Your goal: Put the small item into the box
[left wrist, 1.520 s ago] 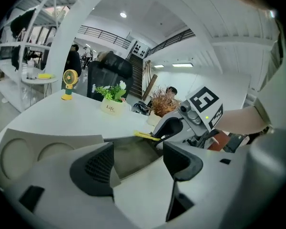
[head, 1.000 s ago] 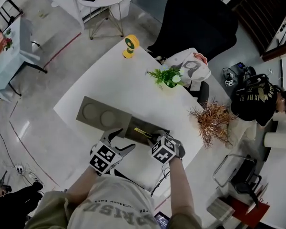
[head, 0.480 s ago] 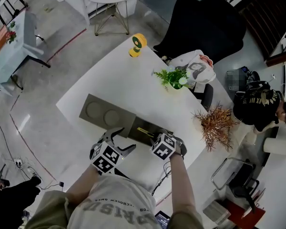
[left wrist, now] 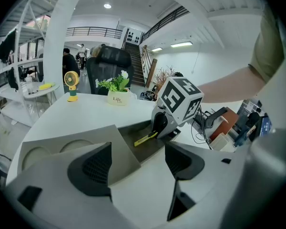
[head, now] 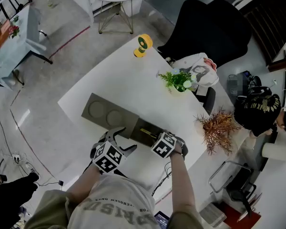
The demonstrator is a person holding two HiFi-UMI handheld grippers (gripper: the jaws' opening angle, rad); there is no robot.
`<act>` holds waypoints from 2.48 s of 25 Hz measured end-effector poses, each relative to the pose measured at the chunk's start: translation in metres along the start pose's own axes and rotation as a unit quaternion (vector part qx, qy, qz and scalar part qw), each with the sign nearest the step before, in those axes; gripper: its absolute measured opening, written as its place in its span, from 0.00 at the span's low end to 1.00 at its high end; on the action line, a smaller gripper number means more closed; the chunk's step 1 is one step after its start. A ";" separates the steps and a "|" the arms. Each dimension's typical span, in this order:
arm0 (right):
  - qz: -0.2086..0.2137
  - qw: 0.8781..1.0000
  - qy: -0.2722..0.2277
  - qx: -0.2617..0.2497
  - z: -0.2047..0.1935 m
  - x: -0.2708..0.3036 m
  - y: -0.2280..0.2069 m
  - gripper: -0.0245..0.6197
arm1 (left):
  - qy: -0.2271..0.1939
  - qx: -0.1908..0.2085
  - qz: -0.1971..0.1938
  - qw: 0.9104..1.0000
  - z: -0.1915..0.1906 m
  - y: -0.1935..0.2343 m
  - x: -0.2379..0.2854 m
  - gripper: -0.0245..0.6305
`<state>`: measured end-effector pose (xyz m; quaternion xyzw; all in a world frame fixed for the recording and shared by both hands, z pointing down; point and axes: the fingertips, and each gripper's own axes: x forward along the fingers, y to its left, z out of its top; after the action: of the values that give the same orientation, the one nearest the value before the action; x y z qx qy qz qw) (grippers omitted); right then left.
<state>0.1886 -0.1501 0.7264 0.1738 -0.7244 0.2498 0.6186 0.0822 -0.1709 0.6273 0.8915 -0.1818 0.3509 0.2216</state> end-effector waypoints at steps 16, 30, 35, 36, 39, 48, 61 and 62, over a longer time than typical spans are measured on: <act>0.016 0.999 0.046 0.001 -0.003 0.007 -0.001 0.15 | 0.007 0.004 0.000 1.000 0.000 0.006 -0.001 0.55; 0.027 0.999 0.036 0.010 -0.002 0.005 0.001 0.15 | 0.006 0.005 0.006 1.000 -0.001 0.011 -0.005 0.55; 0.028 0.999 0.031 0.009 -0.002 0.005 0.003 0.16 | 0.009 0.005 0.006 1.000 -0.003 0.012 -0.007 0.55; 0.027 0.999 0.031 0.009 -0.002 0.005 0.003 0.16 | 0.009 0.005 0.006 1.000 -0.004 0.012 -0.007 0.55; 0.027 0.999 0.029 0.009 -0.002 0.005 0.003 0.16 | 0.009 0.004 0.007 1.000 -0.004 0.014 -0.008 0.55; 0.021 0.999 -0.010 0.028 0.006 -0.005 0.005 0.17 | 0.005 0.007 0.007 1.000 0.001 0.014 -0.010 0.55; -0.101 0.943 -0.255 0.188 0.015 -0.097 -0.001 0.17 | -0.041 0.000 0.010 0.999 0.034 0.017 -0.023 0.55; -0.117 0.931 -0.281 0.204 0.014 -0.108 -0.001 0.17 | -0.045 0.001 0.011 0.999 0.038 0.017 -0.024 0.55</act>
<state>0.1968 -0.1656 0.6185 0.4424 -0.7766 0.2590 0.3661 0.0785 -0.2008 0.5900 0.9047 -0.2010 0.3125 0.2083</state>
